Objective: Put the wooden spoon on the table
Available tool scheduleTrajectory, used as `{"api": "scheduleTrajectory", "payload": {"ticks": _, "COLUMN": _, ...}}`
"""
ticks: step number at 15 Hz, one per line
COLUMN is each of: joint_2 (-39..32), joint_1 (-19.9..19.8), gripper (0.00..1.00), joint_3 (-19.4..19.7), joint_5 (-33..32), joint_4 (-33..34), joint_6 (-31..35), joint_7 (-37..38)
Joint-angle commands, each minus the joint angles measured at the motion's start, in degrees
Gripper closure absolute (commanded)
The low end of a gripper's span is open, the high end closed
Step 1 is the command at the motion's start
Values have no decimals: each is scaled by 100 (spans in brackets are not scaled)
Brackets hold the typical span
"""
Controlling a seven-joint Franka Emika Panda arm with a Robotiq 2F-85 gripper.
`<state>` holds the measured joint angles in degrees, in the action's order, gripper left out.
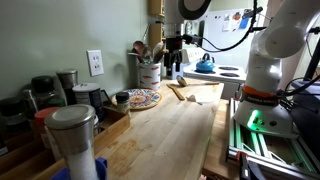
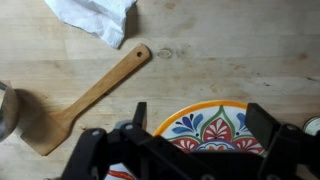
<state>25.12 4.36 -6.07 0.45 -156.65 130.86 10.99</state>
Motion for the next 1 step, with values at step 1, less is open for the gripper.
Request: {"api": "scheduleTrajectory", "payload": {"ticks": 1, "joint_2": 4, "joint_1": -25, "gripper": 0, "joint_3": -24, "joint_5": 15, "joint_4": 5, "joint_6": -11, "joint_7": -14}}
